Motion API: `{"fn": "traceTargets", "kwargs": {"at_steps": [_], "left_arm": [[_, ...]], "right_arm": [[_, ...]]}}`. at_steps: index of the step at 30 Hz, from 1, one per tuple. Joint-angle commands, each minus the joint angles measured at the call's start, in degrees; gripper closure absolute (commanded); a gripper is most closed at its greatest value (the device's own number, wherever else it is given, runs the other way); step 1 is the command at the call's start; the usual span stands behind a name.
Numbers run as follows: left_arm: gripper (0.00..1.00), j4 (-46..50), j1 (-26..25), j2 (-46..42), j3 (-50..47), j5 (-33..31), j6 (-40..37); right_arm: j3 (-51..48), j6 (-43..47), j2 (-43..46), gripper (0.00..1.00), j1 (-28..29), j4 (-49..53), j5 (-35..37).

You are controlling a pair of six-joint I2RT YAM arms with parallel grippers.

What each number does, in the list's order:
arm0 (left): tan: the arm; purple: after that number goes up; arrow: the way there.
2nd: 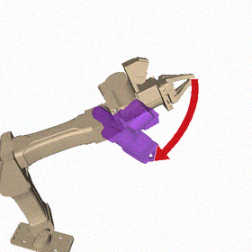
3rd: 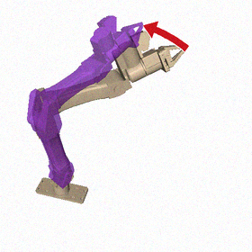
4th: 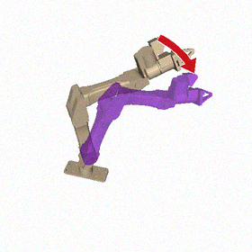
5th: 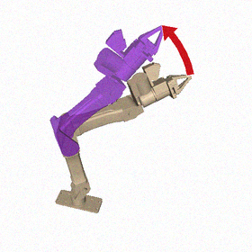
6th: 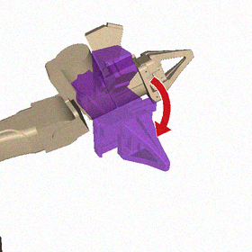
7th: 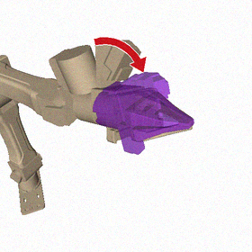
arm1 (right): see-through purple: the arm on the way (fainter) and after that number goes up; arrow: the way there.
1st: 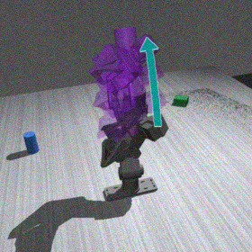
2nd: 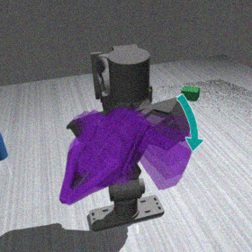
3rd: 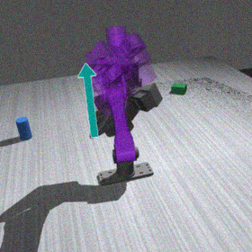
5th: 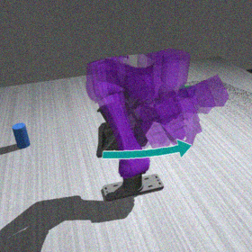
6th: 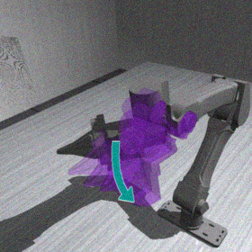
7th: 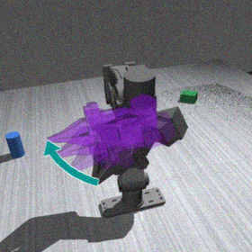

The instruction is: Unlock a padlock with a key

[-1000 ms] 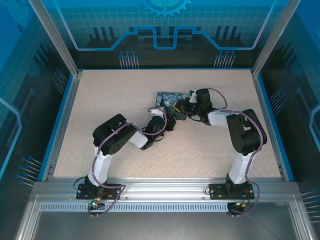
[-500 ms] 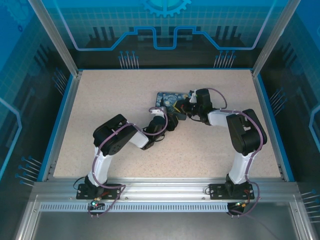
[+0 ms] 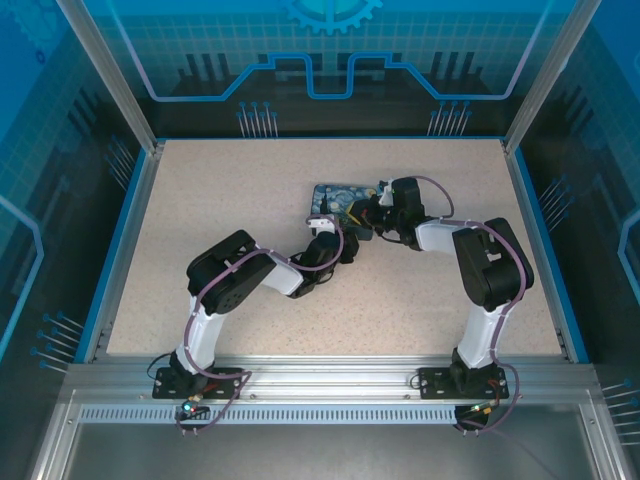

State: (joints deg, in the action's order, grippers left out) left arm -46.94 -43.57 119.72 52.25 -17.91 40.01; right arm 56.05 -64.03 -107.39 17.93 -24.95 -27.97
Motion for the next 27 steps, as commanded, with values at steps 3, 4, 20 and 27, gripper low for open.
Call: {"fn": "traceTargets", "kwargs": {"at_steps": [3,4,20,27], "left_arm": [[0.7,1.0,-0.4,-0.2,0.4,-2.1,-1.3],[0.71,0.9,-0.3,-0.2,0.4,-2.1,-1.3],[1.0,-0.1,0.5,-5.6,-0.6,4.7,0.1],[1.0,0.5,2.5,-9.5,-1.9,14.3,7.4]], "right_arm": [[-0.3,0.1,-2.0,1.0,-0.8,1.3,-0.7],[-0.3,0.1,-2.0,1.0,-0.9,1.3,-0.7],[0.1,-0.4,-2.0,1.0,-0.9,1.0,-0.8],[2.4,-0.2,-0.5,1.0,-1.4,2.4,-2.1]]}}
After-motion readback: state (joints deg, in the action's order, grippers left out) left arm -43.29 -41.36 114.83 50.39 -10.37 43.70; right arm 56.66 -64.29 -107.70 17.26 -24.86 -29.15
